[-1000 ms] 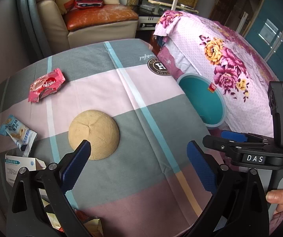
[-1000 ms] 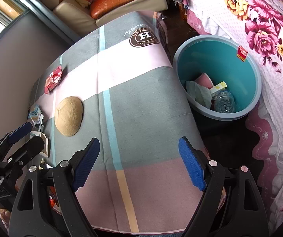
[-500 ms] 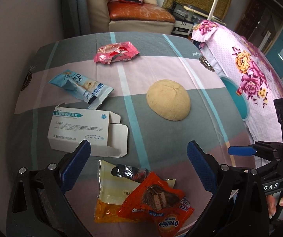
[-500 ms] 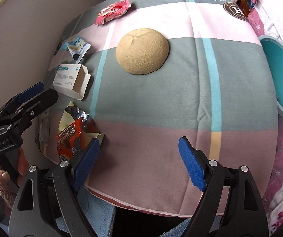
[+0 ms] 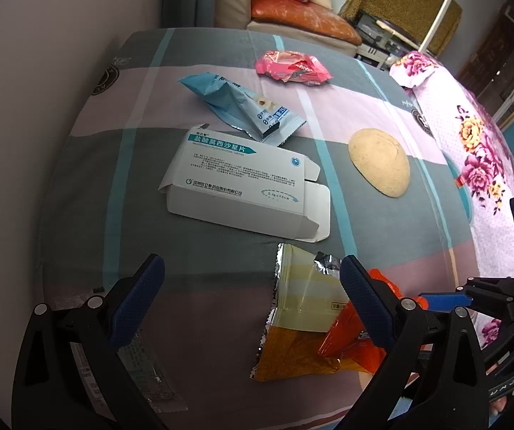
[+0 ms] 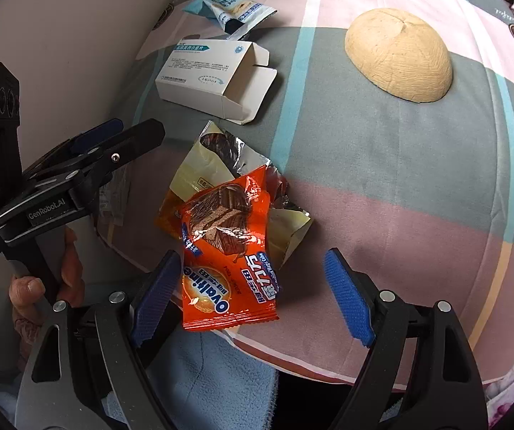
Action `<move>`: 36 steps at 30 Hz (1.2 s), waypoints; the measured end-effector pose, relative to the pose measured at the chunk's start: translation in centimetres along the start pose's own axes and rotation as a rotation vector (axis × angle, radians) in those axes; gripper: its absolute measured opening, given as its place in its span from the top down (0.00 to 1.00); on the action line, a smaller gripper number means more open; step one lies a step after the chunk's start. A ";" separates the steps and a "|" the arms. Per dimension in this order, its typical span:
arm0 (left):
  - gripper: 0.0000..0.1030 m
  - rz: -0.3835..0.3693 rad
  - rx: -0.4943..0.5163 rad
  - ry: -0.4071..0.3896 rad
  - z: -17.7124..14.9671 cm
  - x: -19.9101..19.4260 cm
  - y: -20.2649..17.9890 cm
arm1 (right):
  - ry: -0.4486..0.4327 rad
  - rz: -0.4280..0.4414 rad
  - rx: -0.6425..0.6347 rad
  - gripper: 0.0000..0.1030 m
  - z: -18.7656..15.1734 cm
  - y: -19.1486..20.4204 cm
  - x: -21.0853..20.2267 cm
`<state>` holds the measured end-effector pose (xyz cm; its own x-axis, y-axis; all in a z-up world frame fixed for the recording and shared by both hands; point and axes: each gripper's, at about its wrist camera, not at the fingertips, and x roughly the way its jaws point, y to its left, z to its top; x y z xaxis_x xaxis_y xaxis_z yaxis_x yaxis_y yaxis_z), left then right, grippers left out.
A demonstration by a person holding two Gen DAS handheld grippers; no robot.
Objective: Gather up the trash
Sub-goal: 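Grasp the orange Ovaltine packet with the right tool while the left tool grasps the yellow-orange snack bag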
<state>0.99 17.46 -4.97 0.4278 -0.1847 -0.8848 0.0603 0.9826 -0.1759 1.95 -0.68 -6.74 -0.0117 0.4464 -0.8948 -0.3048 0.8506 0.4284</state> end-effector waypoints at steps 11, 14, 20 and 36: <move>0.05 -0.005 0.004 0.043 -0.5 1.5 0.5 | -0.013 -0.028 -0.028 0.51 -0.1 0.2 1.2; 0.05 -0.019 0.027 0.059 -0.9 1.9 -0.1 | -0.047 -0.052 -0.037 0.53 -0.1 -0.3 0.7; 0.05 -0.096 0.137 0.118 -2.3 2.9 -2.8 | -0.127 -0.084 0.043 0.53 -0.1 -4.1 -2.1; 0.54 -0.078 0.239 0.072 -4.9 4.0 -7.7 | -0.198 -0.080 0.162 0.53 -0.6 -8.6 -3.7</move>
<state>-2.15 9.01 -9.23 0.3484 -0.2529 -0.9026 0.3060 0.9408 -0.1455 4.02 -9.86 -7.17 0.1975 0.4078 -0.8914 -0.1405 0.9117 0.3860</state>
